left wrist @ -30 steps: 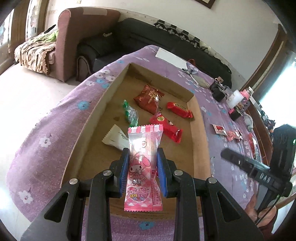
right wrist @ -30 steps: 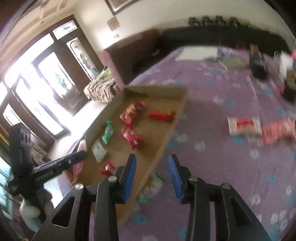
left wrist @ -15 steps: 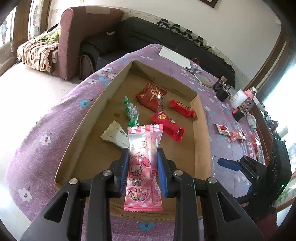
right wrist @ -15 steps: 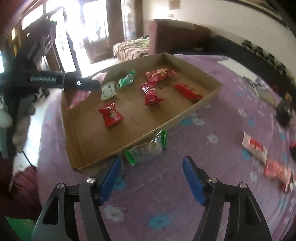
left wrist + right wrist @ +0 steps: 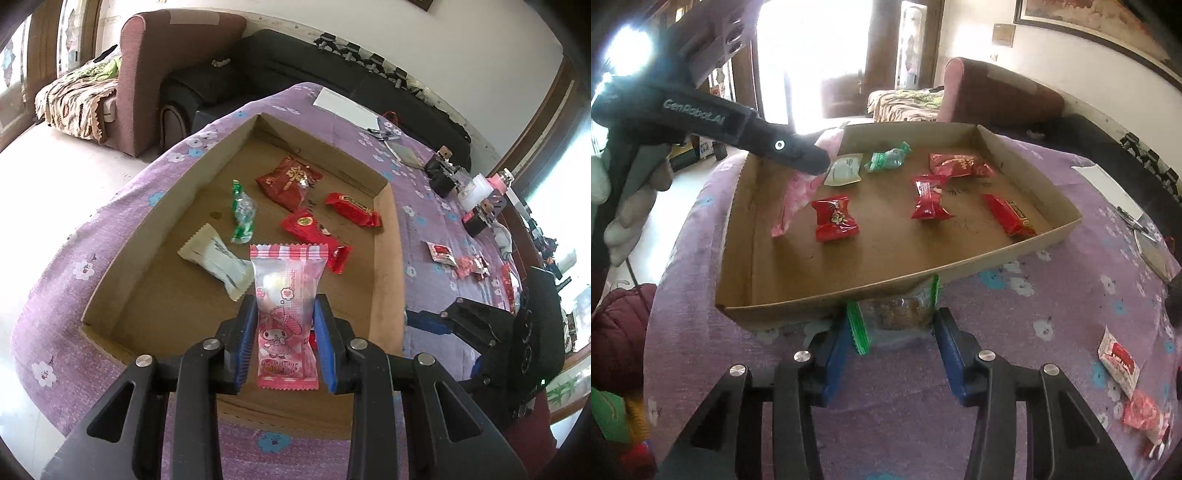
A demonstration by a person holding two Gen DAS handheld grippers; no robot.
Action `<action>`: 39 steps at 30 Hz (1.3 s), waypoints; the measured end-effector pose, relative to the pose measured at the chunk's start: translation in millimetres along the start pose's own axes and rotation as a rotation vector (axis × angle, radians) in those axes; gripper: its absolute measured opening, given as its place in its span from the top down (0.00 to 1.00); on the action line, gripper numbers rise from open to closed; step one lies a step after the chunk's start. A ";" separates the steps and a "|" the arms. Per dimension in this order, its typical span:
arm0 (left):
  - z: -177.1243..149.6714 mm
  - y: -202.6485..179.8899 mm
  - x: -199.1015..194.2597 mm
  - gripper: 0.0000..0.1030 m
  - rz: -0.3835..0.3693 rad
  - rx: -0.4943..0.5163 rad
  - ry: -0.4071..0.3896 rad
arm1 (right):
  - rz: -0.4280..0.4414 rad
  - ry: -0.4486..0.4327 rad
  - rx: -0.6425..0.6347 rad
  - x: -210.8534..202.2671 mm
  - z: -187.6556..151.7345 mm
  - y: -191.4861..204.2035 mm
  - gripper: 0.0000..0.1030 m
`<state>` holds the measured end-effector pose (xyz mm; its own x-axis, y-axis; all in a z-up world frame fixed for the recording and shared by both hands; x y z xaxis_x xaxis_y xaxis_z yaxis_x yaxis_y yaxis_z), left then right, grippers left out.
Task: Organize snacks
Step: 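Carry both snacks over the cardboard box and open both grippers, then lower the right gripper onto a pink wrapped candy and close it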
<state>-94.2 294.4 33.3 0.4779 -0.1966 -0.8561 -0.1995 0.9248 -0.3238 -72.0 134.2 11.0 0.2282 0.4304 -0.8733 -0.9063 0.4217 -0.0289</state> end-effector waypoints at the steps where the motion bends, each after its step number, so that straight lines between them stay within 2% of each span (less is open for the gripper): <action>1: -0.1 -0.5 -1.4 0.73 -0.003 -0.002 -0.004 | 0.028 0.001 0.033 -0.7 -0.1 -4.7 0.56; 3: -0.3 -0.6 -4.2 0.73 -0.010 -0.007 -0.010 | 0.079 -0.008 0.113 -6.1 -2.6 -14.9 0.61; 5: -0.3 0.2 -7.3 0.73 -0.017 -0.012 -0.017 | 0.093 -0.023 0.174 -12.7 -6.3 -23.3 0.71; 9: 0.0 4.3 -13.2 0.73 -0.026 -0.023 -0.035 | 0.086 -0.045 0.250 -27.9 -14.8 -30.7 0.71; 10: 0.5 5.8 -15.6 0.70 -0.030 -0.025 -0.046 | 0.082 -0.050 0.266 -32.7 -16.6 -31.8 0.71; 11: 0.8 7.1 -17.6 0.65 -0.031 -0.027 -0.056 | 0.070 -0.057 0.277 -38.2 -17.4 -31.8 0.71; 13: 2.4 12.0 -20.6 0.33 -0.020 -0.042 -0.077 | 0.058 -0.077 0.295 -49.5 -15.4 -31.1 0.71; 14: 3.3 15.6 -21.7 0.31 -0.022 -0.053 -0.086 | 0.058 -0.084 0.300 -52.8 -11.6 -31.0 0.71; 18: 5.1 28.7 -23.8 0.31 -0.066 -0.097 -0.091 | 0.066 -0.127 0.293 -70.1 14.3 -18.4 0.71; 21: 1.8 34.9 -29.6 0.31 -0.120 -0.114 -0.095 | 0.058 -0.122 0.265 -65.2 33.4 -5.2 0.70; 28: -6.4 43.4 -39.6 0.31 -0.085 -0.111 -0.106 | 0.047 -0.055 0.275 -19.4 64.6 10.7 0.65; 31: -8.9 46.1 -41.6 0.31 -0.075 -0.104 -0.109 | 0.037 -0.045 0.296 -11.2 68.7 11.8 0.59; 35: -11.3 49.7 -39.8 0.31 -0.061 -0.111 -0.110 | 0.001 -0.067 0.314 -14.8 70.2 9.4 0.37; 39: -14.4 51.3 -40.7 0.31 -0.054 -0.122 -0.109 | -0.011 -0.099 0.367 -27.8 62.5 1.8 0.36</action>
<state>-136.2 345.1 45.8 0.5791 -0.2025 -0.7897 -0.2700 0.8664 -0.4202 -57.7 172.8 65.7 0.2871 0.4915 -0.8222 -0.7200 0.6769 0.1532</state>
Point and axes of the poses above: each gripper's, at about its wrist camera, not at the fingertips, and x roughly the way its jaws point, y to its left, z to its top, the point moved 3 cm from there along x, roughly the way its jaws point, and after that the axes turned 10 degrees about y, right-handed, at the moved point
